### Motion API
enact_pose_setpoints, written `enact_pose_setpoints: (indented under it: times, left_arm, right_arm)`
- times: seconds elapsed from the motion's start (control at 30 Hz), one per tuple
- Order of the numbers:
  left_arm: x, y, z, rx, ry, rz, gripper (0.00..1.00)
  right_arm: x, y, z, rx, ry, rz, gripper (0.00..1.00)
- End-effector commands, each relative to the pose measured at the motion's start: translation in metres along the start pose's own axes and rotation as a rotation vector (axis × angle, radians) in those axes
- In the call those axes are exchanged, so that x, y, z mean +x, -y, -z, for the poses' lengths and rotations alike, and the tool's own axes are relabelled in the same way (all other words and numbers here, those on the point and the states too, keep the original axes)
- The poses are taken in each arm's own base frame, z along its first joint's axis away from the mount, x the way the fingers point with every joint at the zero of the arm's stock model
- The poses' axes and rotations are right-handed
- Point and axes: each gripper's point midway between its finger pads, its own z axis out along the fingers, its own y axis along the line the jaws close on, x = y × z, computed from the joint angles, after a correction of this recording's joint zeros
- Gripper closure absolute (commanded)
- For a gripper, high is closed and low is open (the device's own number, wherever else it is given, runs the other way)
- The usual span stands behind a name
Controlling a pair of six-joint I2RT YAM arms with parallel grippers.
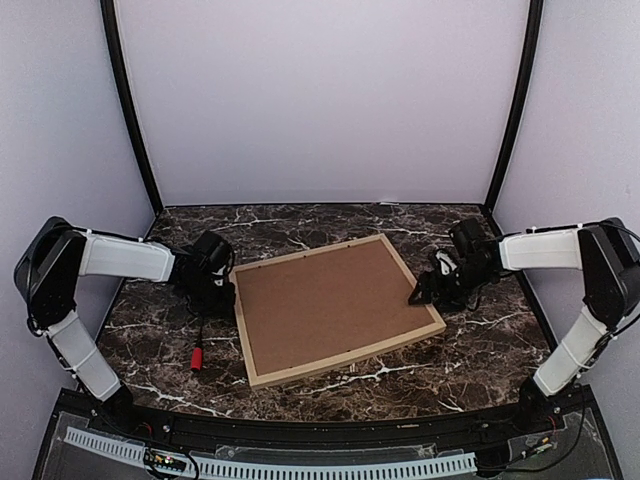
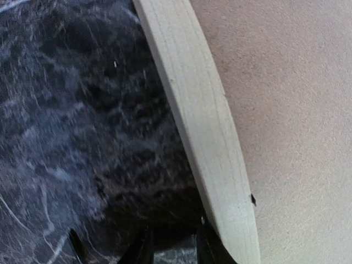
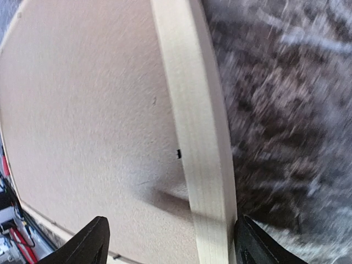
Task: Take the photo out of the frame
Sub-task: Rotate the photo frame at the center of the board.
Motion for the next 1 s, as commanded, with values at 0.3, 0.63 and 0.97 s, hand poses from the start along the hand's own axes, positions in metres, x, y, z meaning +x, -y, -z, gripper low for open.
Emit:
enact_pose_setpoints:
  times: [0.3, 0.63, 0.97]
  left_arm:
    - [-0.053, 0.020, -0.009, 0.014, 0.115, -0.120, 0.70]
    - [-0.049, 0.017, -0.004, 0.009, 0.111, -0.123, 0.70]
    - [-0.045, 0.015, -0.002, 0.009, 0.109, -0.125, 0.70]
  right_arm:
    - [-0.029, -0.009, 0.004, 0.117, -0.001, 0.038, 0.38]
    - [-0.040, 0.020, 0.001, 0.257, -0.002, 0.050, 0.54]
    - [-0.037, 0.021, 0.008, 0.250, -0.013, 0.074, 0.53]
